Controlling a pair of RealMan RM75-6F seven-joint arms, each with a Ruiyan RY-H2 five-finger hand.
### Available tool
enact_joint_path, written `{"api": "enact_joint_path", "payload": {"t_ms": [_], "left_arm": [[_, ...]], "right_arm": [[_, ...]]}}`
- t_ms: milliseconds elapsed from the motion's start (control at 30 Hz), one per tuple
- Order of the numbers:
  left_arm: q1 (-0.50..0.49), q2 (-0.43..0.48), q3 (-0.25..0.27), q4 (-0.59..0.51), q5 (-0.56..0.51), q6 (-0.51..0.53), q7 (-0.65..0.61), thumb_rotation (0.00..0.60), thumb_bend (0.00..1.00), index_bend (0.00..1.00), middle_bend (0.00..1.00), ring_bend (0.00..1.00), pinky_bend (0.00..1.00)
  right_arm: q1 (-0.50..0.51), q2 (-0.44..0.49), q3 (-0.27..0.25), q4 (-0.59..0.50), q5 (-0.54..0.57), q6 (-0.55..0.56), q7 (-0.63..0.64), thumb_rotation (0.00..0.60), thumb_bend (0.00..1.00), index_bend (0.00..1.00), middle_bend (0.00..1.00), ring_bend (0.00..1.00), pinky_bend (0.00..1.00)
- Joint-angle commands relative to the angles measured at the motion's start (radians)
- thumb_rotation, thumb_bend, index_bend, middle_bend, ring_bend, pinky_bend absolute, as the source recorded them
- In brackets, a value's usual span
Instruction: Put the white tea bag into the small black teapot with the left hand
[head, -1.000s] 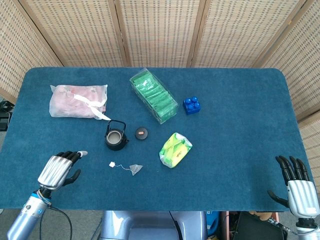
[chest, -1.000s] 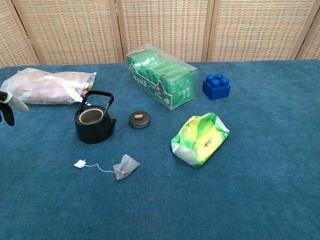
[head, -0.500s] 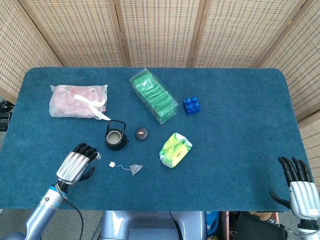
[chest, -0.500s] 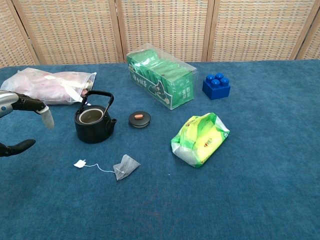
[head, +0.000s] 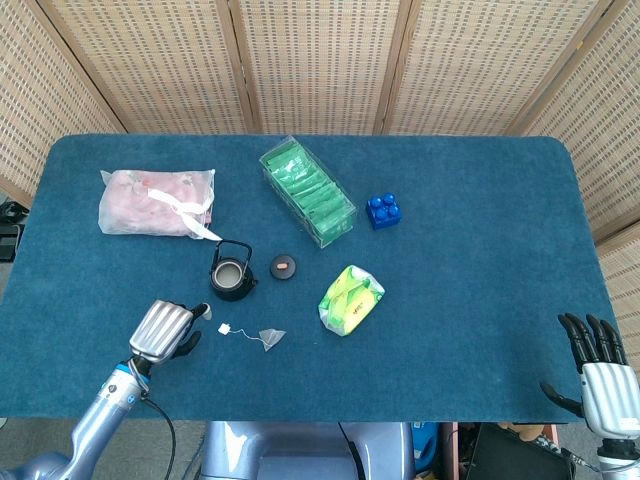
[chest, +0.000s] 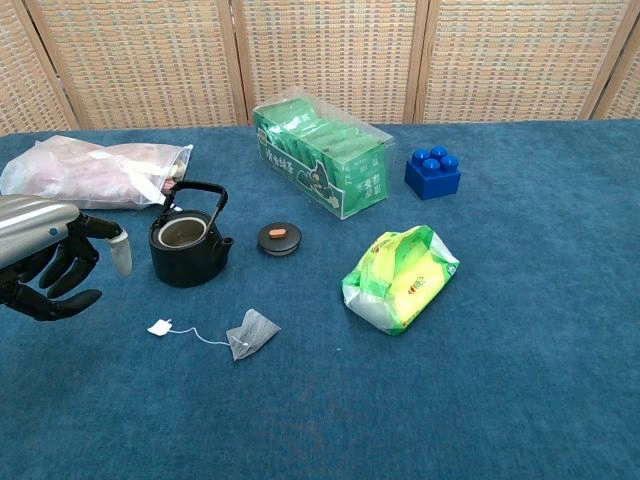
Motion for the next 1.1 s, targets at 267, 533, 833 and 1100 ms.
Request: {"api": "enact_joint_path", "payload": {"t_ms": [267,533,833,1100], "left_arm": [[-0.043,-0.032,-0.013,0.016,-0.091,-0.059,0.089,0.600,0.42,0.42,0.79,0.70,0.70],[-0.074,-0.066,-0.015,0.031,-0.171,-0.086,0.154,0.600,0.39,0.42,0.80,0.71,0.70],[-0.094,-0.115,-0.015,0.069,-0.214,-0.083,0.153,0.600,0.39,0.42,0.80,0.71,0.70],[-0.102,-0.144,-0.006,0.098,-0.237,-0.079,0.138,0.600,0.39,0.43,0.80,0.71,0.70]], "right_arm": [[-0.002,0.001,0.001,0.000,0.004,-0.001,-0.002,0.600,0.08,0.11,0.19,0.03,0.10],[-0.008,0.002,0.000,0.001,0.009,0.002,-0.001,0.600,0.09,0.11,0.19,0.03,0.10],[-0.014,0.003,0.001,0.003,0.013,0.007,0.002,0.600,0.08,0.11,0.19,0.03,0.10],[-0.019,0.006,0.001,0.003,0.015,0.009,0.005,0.600,0.09,0.11,0.19,0.03,0.10]]}}
